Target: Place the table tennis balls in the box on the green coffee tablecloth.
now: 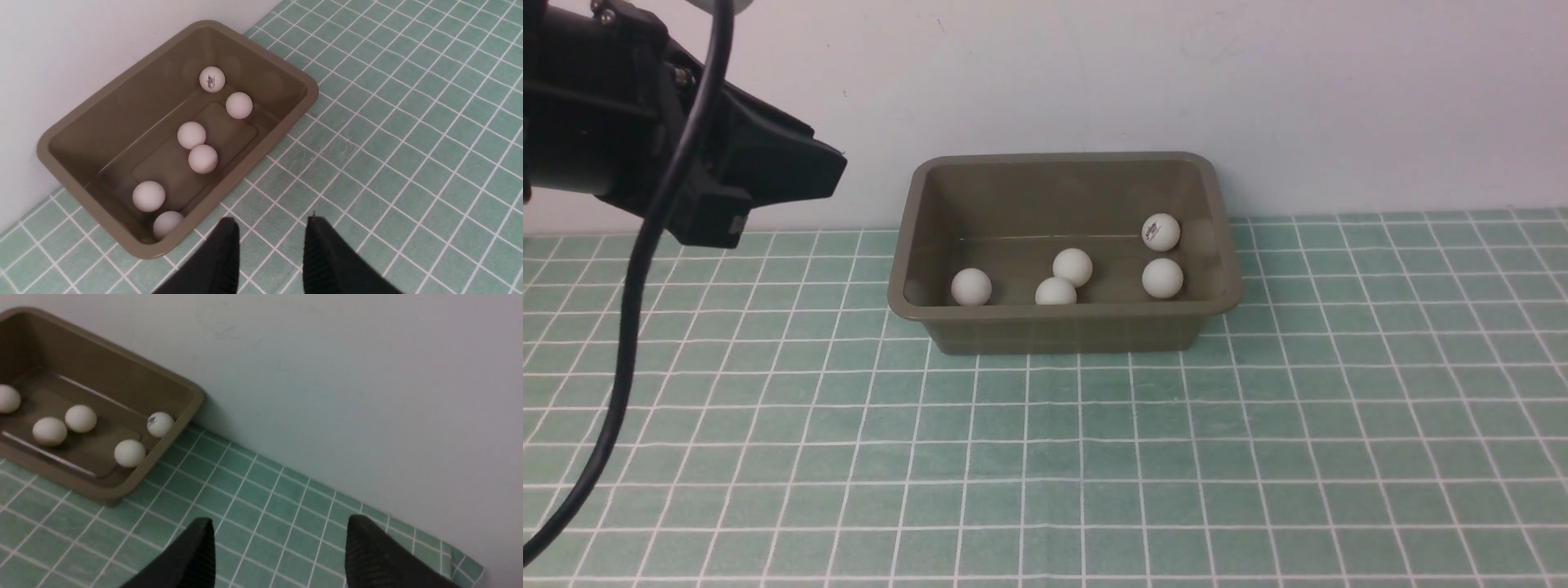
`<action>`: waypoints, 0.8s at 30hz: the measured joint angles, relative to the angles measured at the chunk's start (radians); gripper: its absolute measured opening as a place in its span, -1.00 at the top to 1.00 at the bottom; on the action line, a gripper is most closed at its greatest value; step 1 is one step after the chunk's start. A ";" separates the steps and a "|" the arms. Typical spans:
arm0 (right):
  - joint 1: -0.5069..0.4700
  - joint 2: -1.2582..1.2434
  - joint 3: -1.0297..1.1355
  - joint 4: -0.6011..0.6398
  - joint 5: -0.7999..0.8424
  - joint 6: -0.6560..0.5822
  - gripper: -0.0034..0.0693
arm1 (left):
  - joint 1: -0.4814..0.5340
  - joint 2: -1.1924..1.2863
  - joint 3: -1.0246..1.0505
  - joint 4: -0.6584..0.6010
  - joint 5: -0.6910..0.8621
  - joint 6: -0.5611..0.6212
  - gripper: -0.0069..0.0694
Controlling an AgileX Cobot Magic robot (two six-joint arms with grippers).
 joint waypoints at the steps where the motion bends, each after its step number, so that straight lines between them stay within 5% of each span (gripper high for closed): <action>1: 0.000 -0.029 0.026 0.008 -0.003 -0.008 -0.19 | 0.000 0.000 0.000 0.000 0.000 0.000 0.28; 8: 0.000 -0.264 0.313 0.115 -0.026 -0.075 -0.19 | 0.000 0.000 0.000 -0.001 0.000 0.000 0.28; 24: 0.000 -0.534 0.604 0.283 -0.099 -0.080 -0.16 | 0.000 0.000 0.000 -0.026 0.000 0.008 0.28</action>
